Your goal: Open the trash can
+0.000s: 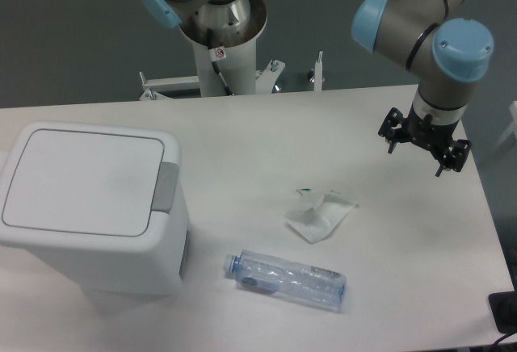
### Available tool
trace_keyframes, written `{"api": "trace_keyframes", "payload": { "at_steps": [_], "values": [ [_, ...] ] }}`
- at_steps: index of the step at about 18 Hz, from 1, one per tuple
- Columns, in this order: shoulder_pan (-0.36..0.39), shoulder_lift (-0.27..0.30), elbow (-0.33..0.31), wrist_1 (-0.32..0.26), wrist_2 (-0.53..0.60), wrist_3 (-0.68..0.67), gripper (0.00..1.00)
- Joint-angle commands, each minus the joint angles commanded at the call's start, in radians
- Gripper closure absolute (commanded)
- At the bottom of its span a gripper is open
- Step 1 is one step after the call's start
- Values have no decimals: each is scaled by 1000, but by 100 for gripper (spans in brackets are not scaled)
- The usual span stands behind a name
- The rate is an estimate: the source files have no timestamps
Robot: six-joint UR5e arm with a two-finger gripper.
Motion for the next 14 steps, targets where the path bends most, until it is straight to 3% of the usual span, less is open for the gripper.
{"api": "trace_keyframes", "payload": {
  "at_steps": [14],
  "values": [
    [21, 5, -29, 26, -8, -3, 0]
  ]
}}
